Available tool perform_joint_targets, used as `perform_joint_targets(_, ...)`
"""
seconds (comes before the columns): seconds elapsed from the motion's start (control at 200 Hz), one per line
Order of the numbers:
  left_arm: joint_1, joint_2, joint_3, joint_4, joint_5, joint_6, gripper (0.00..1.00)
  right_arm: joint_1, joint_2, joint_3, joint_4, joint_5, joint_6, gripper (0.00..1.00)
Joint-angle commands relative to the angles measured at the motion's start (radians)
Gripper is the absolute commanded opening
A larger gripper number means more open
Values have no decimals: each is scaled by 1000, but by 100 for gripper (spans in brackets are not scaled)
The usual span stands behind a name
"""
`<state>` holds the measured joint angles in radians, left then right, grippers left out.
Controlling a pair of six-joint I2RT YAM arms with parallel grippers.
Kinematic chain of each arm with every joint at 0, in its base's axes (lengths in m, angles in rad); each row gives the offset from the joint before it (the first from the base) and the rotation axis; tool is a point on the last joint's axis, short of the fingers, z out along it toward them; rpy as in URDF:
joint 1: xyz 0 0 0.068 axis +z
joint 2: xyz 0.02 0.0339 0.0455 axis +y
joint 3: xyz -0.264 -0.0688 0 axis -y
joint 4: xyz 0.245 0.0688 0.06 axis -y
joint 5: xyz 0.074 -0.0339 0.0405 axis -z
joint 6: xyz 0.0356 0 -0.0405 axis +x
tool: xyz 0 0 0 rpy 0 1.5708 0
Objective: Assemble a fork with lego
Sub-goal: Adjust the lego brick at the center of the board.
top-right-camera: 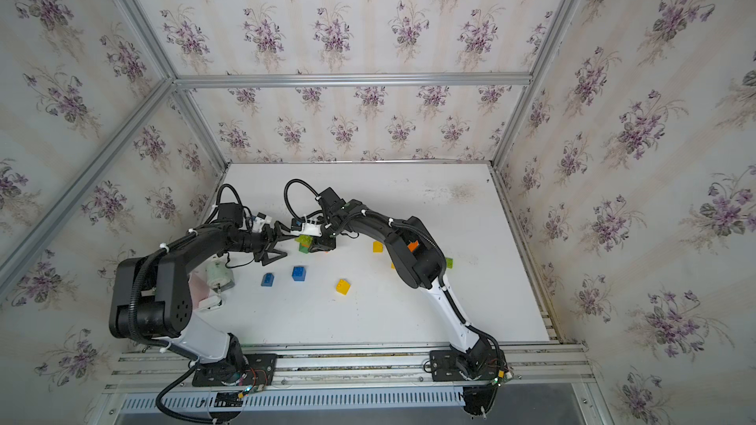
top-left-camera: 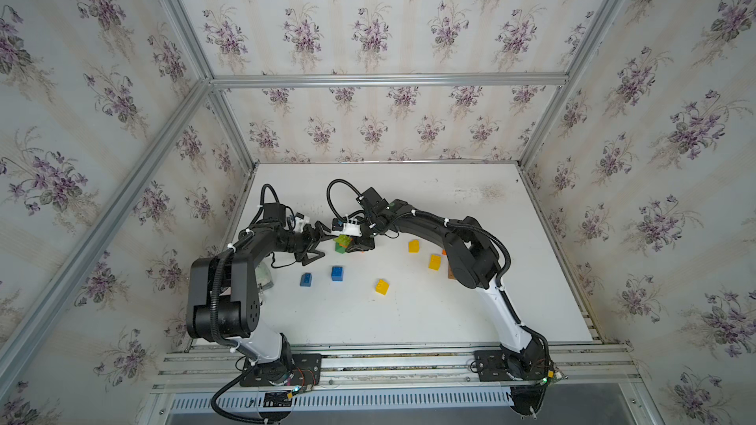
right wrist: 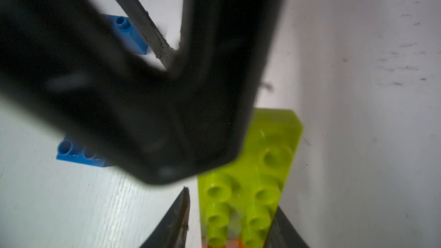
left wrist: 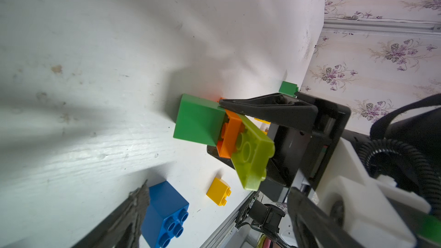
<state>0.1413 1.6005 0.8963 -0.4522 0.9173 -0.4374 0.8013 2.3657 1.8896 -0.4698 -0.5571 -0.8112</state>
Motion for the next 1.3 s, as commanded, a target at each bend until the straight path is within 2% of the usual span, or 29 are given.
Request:
perform_joint_targets(0.0,7,-10,-3,13,20,12,92,1,19,19,3,-36,1,44)
perform_joint_targets(0.565,37,-16,-12,23,40,12,92,1,31,79,-98,3,20,21)
perform_joint_targets(0.759,43,-19,-10,23,45,11,92,9,-7,119,-240,116,21,20)
perform_joint_targets(1.069,43,-10,-17,28,59,13,94,47,-63,119,-426,379,77,23)
perform_joint_targets(1.294,43,-17,-20,27,64,25,94,79,-9,197,-553,487,119,24)
